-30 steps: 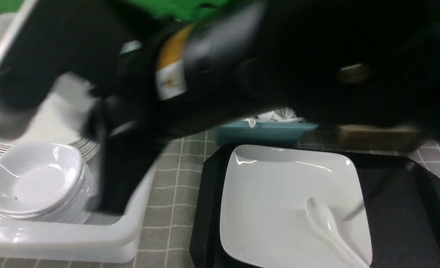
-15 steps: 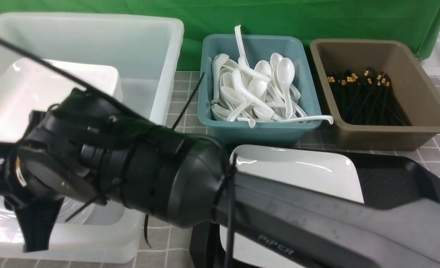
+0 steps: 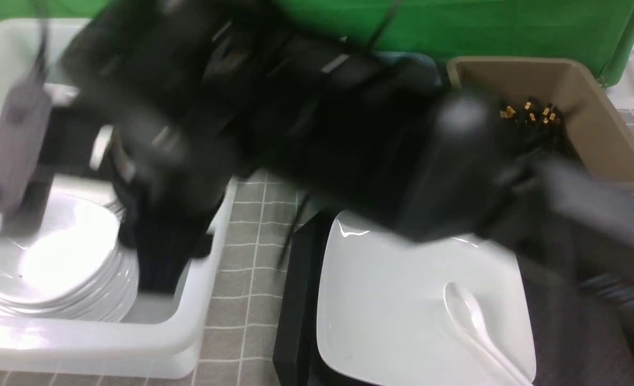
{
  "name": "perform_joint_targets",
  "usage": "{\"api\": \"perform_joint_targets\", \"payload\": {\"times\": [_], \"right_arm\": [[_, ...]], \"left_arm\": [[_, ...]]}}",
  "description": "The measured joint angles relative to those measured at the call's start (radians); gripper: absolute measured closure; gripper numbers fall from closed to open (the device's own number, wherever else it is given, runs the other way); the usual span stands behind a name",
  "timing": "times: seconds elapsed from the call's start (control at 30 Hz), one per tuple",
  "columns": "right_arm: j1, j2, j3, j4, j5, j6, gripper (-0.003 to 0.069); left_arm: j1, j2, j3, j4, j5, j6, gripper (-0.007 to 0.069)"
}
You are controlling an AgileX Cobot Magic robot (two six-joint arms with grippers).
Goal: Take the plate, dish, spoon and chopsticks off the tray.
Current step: Use the right arm to put the small plate into the large storage box on the left, then use the right arm to grab a soup spoon from the plate
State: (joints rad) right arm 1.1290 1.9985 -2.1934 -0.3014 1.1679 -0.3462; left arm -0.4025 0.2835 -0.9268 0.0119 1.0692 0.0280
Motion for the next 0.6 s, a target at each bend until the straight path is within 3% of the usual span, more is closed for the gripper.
{"api": "perform_joint_targets", "payload": {"times": [0.13,0.23,0.37,0.47,0.6], "right_arm": [[-0.092,-0.142,0.102,-0.01,0.0,0.175,0.0473],[-0.177,-0.295,0.281,0.017,0.0,0.303,0.0503],[-0.301,-0.499,0.617,0.033,-0.006,0.447,0.045],[-0.392,-0.577,0.894,0.056,-0.053,0.541,0.0362],[-0.477,-0.556,1.157,0.179,-0.205,0.523,0.027]], "left_arm": [[0.0,0.153,-0.001,-0.073,-0.047,0.058,0.0615],[0.0,0.249,-0.001,-0.11,-0.072,0.095,0.0615],[-0.001,0.322,-0.001,-0.171,-0.166,0.146,0.0615],[-0.001,0.355,0.003,-0.271,-0.252,0.244,0.0615],[-0.001,0.398,0.035,-0.402,-0.305,0.358,0.0615]]}}
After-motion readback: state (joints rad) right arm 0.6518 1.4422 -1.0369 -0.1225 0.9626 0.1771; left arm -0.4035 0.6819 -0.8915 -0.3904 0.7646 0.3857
